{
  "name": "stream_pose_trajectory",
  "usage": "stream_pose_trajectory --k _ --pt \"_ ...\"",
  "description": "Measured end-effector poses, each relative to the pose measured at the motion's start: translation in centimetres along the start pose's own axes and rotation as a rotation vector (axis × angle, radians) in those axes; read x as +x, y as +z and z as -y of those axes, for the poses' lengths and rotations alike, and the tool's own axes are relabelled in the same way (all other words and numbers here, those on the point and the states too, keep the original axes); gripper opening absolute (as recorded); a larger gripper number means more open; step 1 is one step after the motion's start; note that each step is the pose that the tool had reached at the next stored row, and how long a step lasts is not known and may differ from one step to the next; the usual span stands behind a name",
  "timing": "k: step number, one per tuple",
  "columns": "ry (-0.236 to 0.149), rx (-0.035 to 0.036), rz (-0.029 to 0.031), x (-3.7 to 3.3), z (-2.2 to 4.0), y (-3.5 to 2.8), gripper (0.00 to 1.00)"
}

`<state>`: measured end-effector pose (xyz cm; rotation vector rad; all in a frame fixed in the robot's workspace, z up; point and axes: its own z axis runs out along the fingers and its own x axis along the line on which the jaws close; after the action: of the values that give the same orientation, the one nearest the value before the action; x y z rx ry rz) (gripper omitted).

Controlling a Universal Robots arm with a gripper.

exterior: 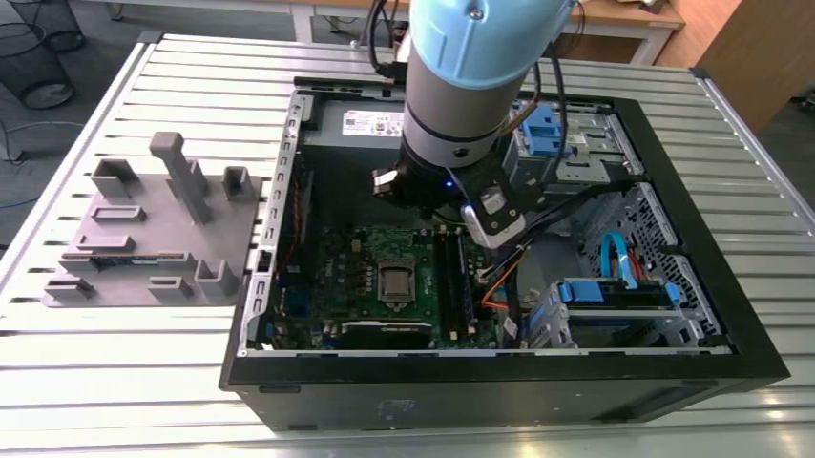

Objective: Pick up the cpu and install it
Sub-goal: 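Install the first cpu locking lever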

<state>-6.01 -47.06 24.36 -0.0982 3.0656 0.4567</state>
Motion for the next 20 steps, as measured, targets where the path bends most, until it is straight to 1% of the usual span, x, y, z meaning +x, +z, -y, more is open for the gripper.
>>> stream_pose_trajectory --k 6,14,15,16,18,20 --pt "0.009 0.0001 0.0028 -0.01 -0.22 0.26 0.11" --pt "0.01 0.0007 0.003 0.02 -0.17 0.5 0.11" --pt "0.01 0.0018 0.003 0.02 -0.16 0.53 0.11" --pt "0.01 0.0053 0.0028 0.03 -0.16 0.54 0.11" --pt "0.01 0.0172 0.002 0.03 -0.15 0.56 0.11" --pt "0.009 0.0368 0.0008 0.03 -0.15 0.57 0.11"
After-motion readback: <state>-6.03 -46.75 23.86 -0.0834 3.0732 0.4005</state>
